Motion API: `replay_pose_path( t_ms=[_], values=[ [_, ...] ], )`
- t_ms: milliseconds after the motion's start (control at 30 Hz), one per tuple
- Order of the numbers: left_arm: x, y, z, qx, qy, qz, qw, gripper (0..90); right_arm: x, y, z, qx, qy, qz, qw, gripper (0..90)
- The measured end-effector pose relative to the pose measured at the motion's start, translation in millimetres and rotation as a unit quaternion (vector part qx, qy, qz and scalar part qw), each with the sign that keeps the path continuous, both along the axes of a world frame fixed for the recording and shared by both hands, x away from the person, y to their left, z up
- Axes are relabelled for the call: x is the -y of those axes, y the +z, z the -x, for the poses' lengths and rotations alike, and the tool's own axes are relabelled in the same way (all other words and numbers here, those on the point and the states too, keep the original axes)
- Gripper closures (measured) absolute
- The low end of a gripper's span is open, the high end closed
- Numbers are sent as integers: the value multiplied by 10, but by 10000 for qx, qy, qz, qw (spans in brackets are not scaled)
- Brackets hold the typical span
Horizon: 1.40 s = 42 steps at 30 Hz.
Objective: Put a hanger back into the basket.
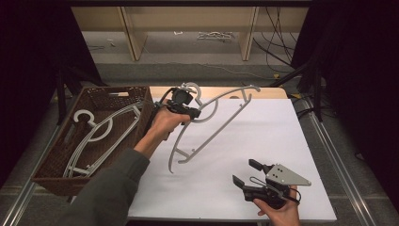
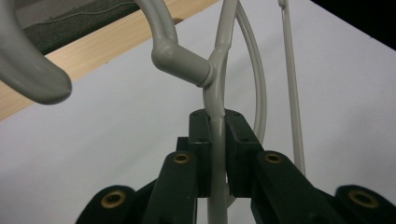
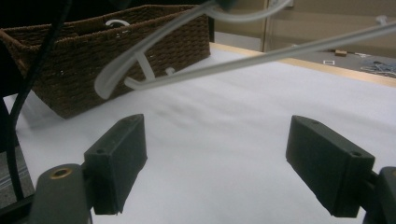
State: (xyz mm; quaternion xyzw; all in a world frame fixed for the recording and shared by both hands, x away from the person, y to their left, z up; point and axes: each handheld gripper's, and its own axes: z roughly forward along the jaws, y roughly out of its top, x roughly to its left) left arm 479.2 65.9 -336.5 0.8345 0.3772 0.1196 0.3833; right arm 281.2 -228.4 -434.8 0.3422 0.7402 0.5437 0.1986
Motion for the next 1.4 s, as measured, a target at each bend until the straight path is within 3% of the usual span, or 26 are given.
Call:
replay_pose_path(
  t_ms=[100, 133, 167, 233, 333, 400, 433, 533, 567, 700, 1000, 1133, 1400],
  values=[
    [-116, 159, 64, 13, 64, 311, 9995, 826, -3, -3, -3, 0, 6, 1, 10000, 214],
    [-147, 205, 85, 22, 77, 363, 9993, 826, -31, -28, -20, 91, 32, -200, 9998, 214],
    [-173, 250, 105, -4, 67, 401, 9992, 826, -31, -28, -20, 90, 24, -193, 9998, 214],
    [-227, 335, 141, 57, 70, 379, 9992, 825, -21, -20, -18, 97, -13, -107, 9999, 214],
    [-332, 450, 191, 180, 115, 333, 9992, 824, -31, -26, -18, 93, 31, -198, 9998, 214],
    [-420, 522, 231, 275, 161, 260, 9992, 825, 0, -3, -3, -7, -1, 7, 10000, 214],
    [-474, 557, 248, 316, 171, 241, 9991, 825, -12, -18, -14, 66, -3, -92, 9999, 214],
    [-654, 640, 283, 438, 233, 272, 9984, 825, -12, -19, -17, 65, -9, -87, 9999, 214],
    [-712, 662, 299, 396, 265, 311, 9984, 825, -15, -22, -20, 85, -11, -101, 9999, 214],
    [-972, 733, 325, 492, 443, 211, 9976, 825, -18, -24, -20, 87, -19, -95, 9999, 214],
    [-1589, 712, 343, 521, 913, 77, 9944, 824, -19, -24, -18, 26, -29, -112, 9999, 214],
    [-1830, 651, 346, 489, 1242, 276, 9907, 825, -22, -35, -25, 45, -7, -127, 9999, 214],
    [-2203, 483, 364, 517, 1512, 267, 9868, 824, -25, -39, -29, 49, -1, -140, 9999, 214]
  ],
)
